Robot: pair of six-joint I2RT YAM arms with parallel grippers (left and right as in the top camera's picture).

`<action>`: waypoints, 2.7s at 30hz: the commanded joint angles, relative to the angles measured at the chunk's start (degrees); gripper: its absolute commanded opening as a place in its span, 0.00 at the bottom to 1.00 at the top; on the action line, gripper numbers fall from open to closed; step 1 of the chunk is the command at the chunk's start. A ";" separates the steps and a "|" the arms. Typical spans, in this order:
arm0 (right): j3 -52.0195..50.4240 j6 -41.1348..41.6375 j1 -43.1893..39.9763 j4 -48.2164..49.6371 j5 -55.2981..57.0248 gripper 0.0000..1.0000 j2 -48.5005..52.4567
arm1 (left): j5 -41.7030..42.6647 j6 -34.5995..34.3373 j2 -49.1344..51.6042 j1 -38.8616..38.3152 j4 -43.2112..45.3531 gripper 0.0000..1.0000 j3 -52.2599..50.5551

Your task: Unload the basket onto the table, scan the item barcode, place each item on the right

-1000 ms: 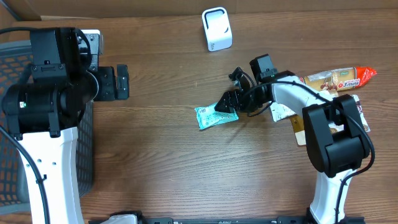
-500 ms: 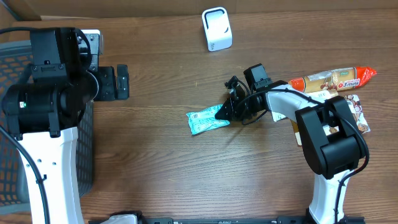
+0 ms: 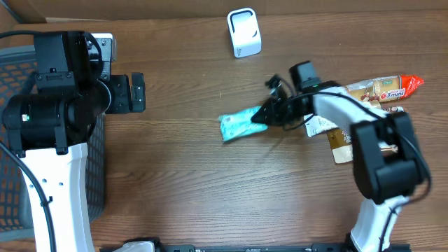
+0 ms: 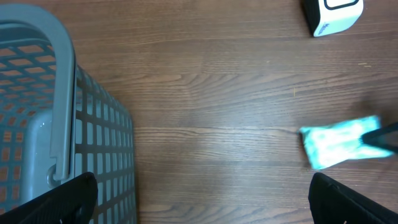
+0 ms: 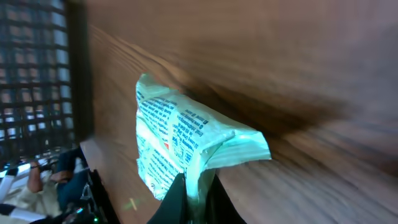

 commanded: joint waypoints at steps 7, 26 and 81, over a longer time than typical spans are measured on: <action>2.45 -22.32 -2.99 -3.10 -3.98 0.04 -27.78 | -0.37 1.07 0.22 0.24 0.20 1.00 0.37; 2.43 -13.62 1.77 2.56 24.28 0.04 -33.62 | -0.37 1.05 0.22 0.24 0.20 0.99 0.37; 16.17 -87.56 12.13 63.10 71.41 0.04 13.55 | -0.37 1.05 0.31 0.24 0.20 1.00 0.37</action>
